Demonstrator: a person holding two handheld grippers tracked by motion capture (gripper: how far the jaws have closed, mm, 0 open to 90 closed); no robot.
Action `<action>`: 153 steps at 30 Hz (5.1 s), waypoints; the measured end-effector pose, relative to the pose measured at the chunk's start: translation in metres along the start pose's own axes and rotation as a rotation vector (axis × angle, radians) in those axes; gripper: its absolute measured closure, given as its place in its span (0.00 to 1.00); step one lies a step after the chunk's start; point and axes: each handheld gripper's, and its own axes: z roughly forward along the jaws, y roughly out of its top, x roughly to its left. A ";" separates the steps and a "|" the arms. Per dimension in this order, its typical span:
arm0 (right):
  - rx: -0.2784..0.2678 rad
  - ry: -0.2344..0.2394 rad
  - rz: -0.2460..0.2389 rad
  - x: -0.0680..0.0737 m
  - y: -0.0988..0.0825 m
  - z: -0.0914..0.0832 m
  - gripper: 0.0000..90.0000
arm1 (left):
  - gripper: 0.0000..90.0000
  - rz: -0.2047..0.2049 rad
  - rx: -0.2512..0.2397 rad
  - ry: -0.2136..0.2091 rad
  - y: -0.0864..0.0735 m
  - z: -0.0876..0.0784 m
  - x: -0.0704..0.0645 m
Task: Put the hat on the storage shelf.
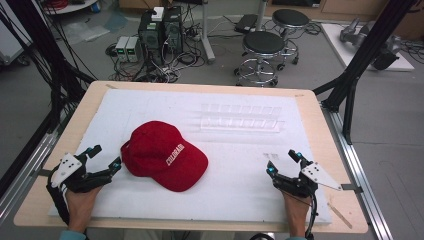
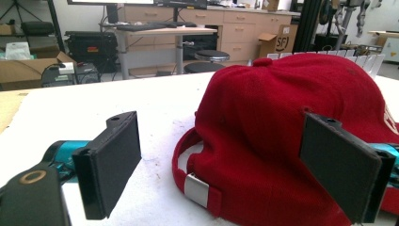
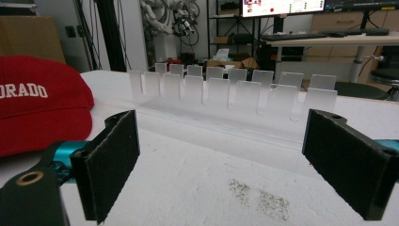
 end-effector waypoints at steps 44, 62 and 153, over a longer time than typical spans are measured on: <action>-0.011 0.000 0.000 0.001 -0.001 -0.002 0.12 | 0.15 0.036 0.116 -0.157 0.033 0.019 0.017; -0.018 0.002 -0.004 0.001 -0.001 -0.002 0.12 | 0.15 0.120 0.239 -0.309 0.078 0.064 0.032; -0.022 0.009 -0.006 0.001 -0.001 -0.003 0.12 | 0.95 0.088 0.499 -0.418 0.089 0.101 0.010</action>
